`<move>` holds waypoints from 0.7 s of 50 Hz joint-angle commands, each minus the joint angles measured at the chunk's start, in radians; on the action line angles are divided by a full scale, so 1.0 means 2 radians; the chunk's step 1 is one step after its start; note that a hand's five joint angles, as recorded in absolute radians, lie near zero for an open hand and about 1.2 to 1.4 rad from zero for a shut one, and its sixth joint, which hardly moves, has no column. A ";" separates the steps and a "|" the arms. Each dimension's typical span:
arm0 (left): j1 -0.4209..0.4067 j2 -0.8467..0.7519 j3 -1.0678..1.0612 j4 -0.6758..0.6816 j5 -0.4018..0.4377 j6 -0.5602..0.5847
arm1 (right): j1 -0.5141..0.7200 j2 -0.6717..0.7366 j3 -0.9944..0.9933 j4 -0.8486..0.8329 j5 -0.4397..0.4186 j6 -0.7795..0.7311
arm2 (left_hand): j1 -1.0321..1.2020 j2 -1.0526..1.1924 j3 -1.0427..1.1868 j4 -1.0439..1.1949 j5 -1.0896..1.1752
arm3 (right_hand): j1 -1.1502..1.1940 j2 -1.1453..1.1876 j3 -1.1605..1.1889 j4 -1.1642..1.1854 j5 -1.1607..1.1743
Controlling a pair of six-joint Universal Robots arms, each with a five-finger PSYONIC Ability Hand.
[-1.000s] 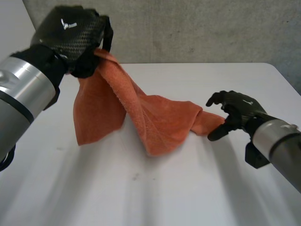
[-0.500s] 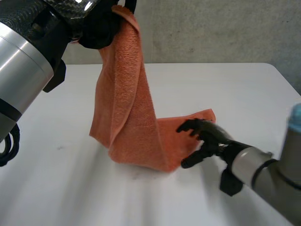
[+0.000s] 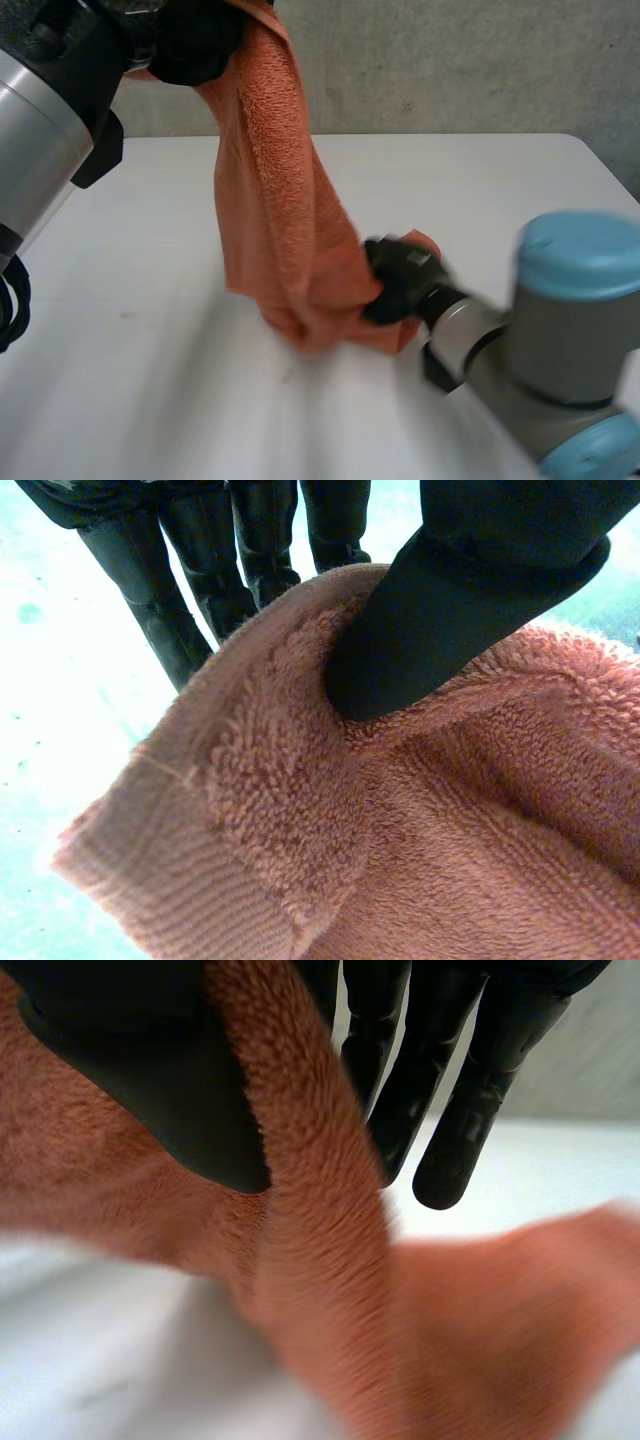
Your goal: Fold the laundry
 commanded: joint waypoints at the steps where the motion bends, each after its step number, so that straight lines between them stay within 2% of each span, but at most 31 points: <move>1: 0.019 0.020 -0.013 -0.001 0.001 -0.001 | -0.109 -0.110 -0.025 0.074 -0.067 -0.153 | 0.106 0.089 0.090 0.089 0.095 | 0.209 0.107 0.108 0.105 0.126; 2: 0.019 0.020 -0.013 -0.001 0.001 -0.001 | -0.118 -0.115 -0.052 0.105 -0.089 -0.165 | 0.106 0.089 0.090 0.089 0.095 | 0.209 0.107 0.108 0.105 0.126; 3: 0.025 0.023 -0.017 -0.001 0.001 -0.001 | -0.118 -0.115 -0.052 0.105 -0.089 -0.165 | 0.106 0.089 0.090 0.089 0.095 | 0.209 0.107 0.108 0.105 0.126; 5: 0.030 0.026 -0.023 0.000 0.002 -0.001 | -0.135 -0.109 -0.129 0.185 -0.129 -0.174 | 0.106 0.089 0.090 0.089 0.095 | 0.209 0.107 0.108 0.105 0.126; 6: 0.034 0.026 -0.030 0.000 0.004 -0.002 | -0.135 -0.109 -0.129 0.185 -0.129 -0.174 | 0.106 0.089 0.090 0.089 0.095 | 0.209 0.107 0.108 0.105 0.126; 8: 0.037 0.026 -0.039 0.001 0.004 -0.002 | -0.151 -0.049 -0.202 0.252 -0.161 -0.187 | 0.106 0.089 0.090 0.089 0.095 | 0.209 0.107 0.108 0.105 0.126; 9: 0.039 0.025 -0.049 0.001 0.004 -0.002 | -0.151 -0.049 -0.203 0.252 -0.161 -0.187 | 0.106 0.089 0.090 0.089 0.095 | 0.209 0.107 0.108 0.105 0.126; 10: 0.039 0.025 -0.050 0.001 0.004 -0.002 | -0.153 -0.008 -0.238 0.278 -0.169 -0.206 | 0.106 0.089 0.090 0.089 0.095 | 0.209 0.107 0.108 0.105 0.126; 11: 0.039 0.022 -0.061 0.001 0.005 -0.003 | -0.148 0.028 -0.271 0.299 -0.169 -0.230 | 0.106 0.089 0.090 0.089 0.095 | 0.209 0.107 0.108 0.105 0.126; 14: 0.040 0.016 -0.085 0.004 0.005 -0.004 | -0.144 0.062 -0.303 0.317 -0.159 -0.257 | 0.106 0.089 0.090 0.089 0.095 | 0.209 0.107 0.108 0.105 0.126; 16: 0.041 0.010 -0.095 0.007 0.004 -0.004 | -0.133 0.125 -0.353 0.342 -0.128 -0.295 | 0.106 0.089 0.090 0.089 0.095 | 0.209 0.107 0.108 0.105 0.126; 17: 0.042 -0.003 -0.105 0.012 0.004 -0.004 | -0.133 0.126 -0.354 0.342 -0.128 -0.295 | 0.106 0.089 0.090 0.089 0.095 | 0.209 0.107 0.108 0.105 0.126; 19: 0.042 -0.019 -0.114 0.018 0.004 -0.001 | -0.116 0.184 -0.385 0.341 -0.100 -0.310 | 0.106 0.089 0.090 0.089 0.095 | 0.209 0.107 0.108 0.105 0.126; 23: 0.055 -0.052 -0.128 0.035 0.003 0.000 | -0.099 0.225 -0.403 0.339 -0.079 -0.316 | 0.106 0.089 0.090 0.089 0.095 | 0.209 0.107 0.108 0.105 0.126; 24: 0.055 -0.052 -0.129 0.035 0.003 0.000 | -0.093 0.238 -0.407 0.336 -0.073 -0.319 | 0.106 0.089 0.090 0.089 0.095 | 0.070 -0.032 -0.031 -0.034 -0.013; 25: 0.065 -0.059 -0.132 0.037 0.003 0.001 | -0.093 0.238 -0.407 0.336 -0.073 -0.319 | 0.106 0.089 0.090 0.089 0.095 | 0.069 -0.033 -0.032 -0.035 -0.015; 26: 0.065 -0.059 -0.132 0.037 0.003 0.001 | -0.088 0.242 -0.408 0.329 -0.067 -0.319 | 0.106 0.089 0.090 0.089 0.095 | -0.180 -0.282 -0.281 -0.284 -0.263; 27: 0.076 -0.067 -0.134 0.037 0.003 0.001 | -0.085 0.237 -0.406 0.318 -0.060 -0.312 | 0.106 0.089 0.090 0.089 0.095 | -0.315 -0.416 -0.416 -0.418 -0.398; 31: 0.101 -0.085 -0.133 0.038 0.004 0.000 | -0.086 0.195 -0.384 0.282 -0.047 -0.303 | 0.106 0.089 0.090 0.089 0.095 | -0.369 -0.471 -0.470 -0.473 -0.452; 33: 0.108 -0.088 -0.133 0.042 0.004 0.000 | -0.089 0.126 -0.323 0.244 -0.046 -0.290 | 0.106 0.089 0.090 0.089 0.095 | -0.392 -0.494 -0.493 -0.496 -0.476; 34: 0.114 -0.090 -0.133 0.045 0.004 -0.001 | -0.089 0.126 -0.322 0.244 -0.046 -0.290 | 0.106 0.089 0.090 0.089 0.095 | -0.392 -0.494 -0.493 -0.496 -0.476; 35: 0.114 -0.090 -0.133 0.045 0.004 -0.001 | -0.089 0.090 -0.288 0.225 -0.044 -0.287 | 0.106 0.089 0.090 0.089 0.095 | -0.391 -0.493 -0.492 -0.495 -0.474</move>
